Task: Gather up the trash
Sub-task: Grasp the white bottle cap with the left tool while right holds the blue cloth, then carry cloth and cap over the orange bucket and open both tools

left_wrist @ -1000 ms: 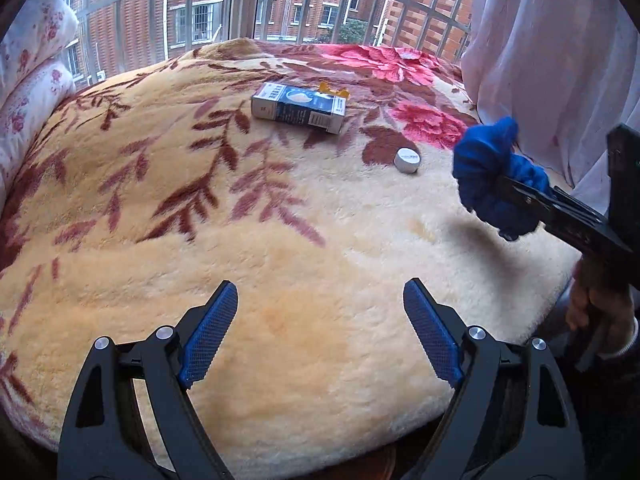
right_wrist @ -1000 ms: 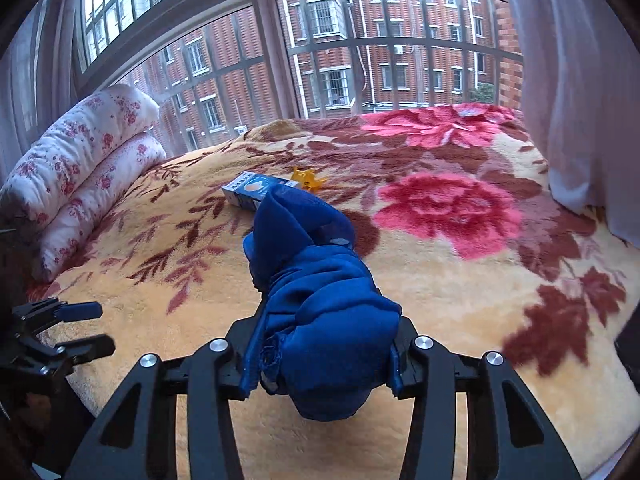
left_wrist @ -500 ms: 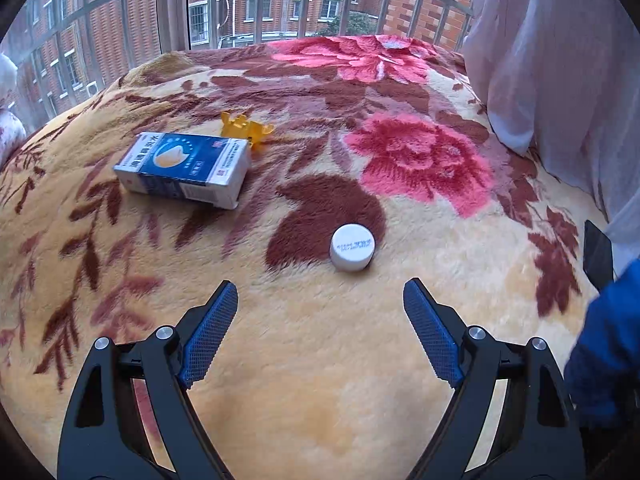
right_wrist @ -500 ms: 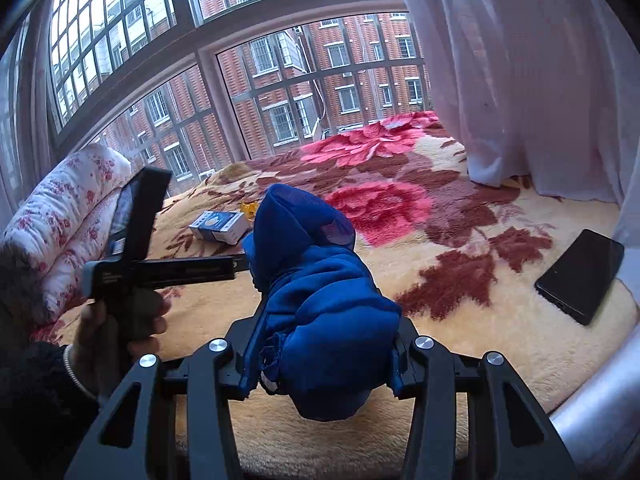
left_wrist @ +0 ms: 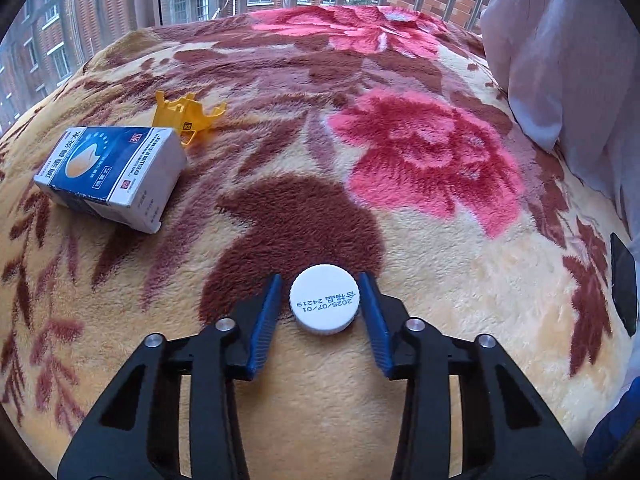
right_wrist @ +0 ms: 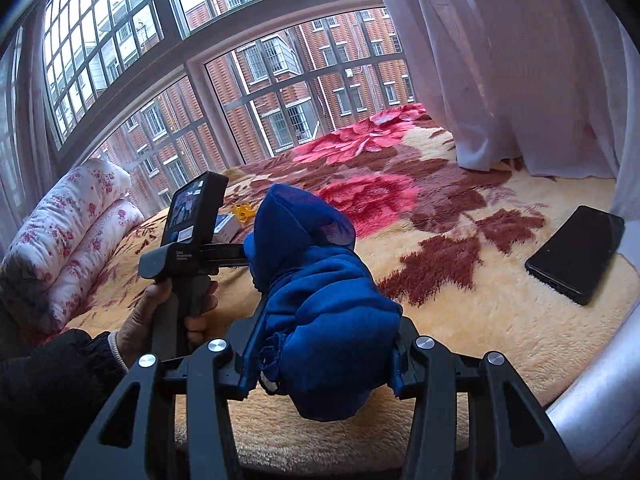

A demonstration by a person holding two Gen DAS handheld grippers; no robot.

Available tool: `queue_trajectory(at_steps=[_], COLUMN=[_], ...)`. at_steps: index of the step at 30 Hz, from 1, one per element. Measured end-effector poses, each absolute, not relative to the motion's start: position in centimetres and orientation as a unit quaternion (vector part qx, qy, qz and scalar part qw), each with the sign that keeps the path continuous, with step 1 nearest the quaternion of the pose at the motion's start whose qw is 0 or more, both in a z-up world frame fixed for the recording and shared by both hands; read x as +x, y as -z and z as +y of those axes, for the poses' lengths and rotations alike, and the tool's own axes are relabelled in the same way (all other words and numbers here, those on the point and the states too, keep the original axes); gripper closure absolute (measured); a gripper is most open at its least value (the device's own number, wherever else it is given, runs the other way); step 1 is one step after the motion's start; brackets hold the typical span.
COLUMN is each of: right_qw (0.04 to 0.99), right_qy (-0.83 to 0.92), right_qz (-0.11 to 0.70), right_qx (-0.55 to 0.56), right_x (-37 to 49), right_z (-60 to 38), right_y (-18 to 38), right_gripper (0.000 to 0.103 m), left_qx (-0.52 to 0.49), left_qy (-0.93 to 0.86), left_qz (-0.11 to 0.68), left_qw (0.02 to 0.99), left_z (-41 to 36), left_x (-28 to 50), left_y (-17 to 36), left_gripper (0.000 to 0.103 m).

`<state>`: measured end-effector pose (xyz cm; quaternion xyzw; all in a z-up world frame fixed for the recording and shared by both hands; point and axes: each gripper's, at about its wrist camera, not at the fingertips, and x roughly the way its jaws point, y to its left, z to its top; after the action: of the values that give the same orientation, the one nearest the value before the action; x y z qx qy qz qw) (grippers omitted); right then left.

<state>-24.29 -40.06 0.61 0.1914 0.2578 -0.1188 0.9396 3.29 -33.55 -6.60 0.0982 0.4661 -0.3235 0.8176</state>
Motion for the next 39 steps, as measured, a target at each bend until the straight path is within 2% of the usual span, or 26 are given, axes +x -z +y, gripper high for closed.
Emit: queue_trajectory(at_steps=[13, 28, 39], right_qw=[0.943, 0.945, 0.938], right_qy=[0.1, 0.005, -0.036], right_qz=[0.254, 0.279, 0.312], right_qx=[0.189, 0.171, 0.144], right_x=[-23.9, -21.0, -20.3], right_z=[-38.3, -29.7, -22.8], right_y=[-1.5, -2.1, -1.7], right_gripper=[0.056, 0.055, 0.055], left_qx=[0.1, 0.093, 0.097], left_qy=[0.347, 0.249, 0.24], left_qz=[0.454, 0.451, 0.434], left_qw=[0.815, 0.852, 0.863], left_z=[-30.8, -12.6, -6.7], left_x=[1.0, -5.6, -9.4], left_y=[4.9, 3.1, 3.3], left_gripper=[0.072, 0.072, 0.072])
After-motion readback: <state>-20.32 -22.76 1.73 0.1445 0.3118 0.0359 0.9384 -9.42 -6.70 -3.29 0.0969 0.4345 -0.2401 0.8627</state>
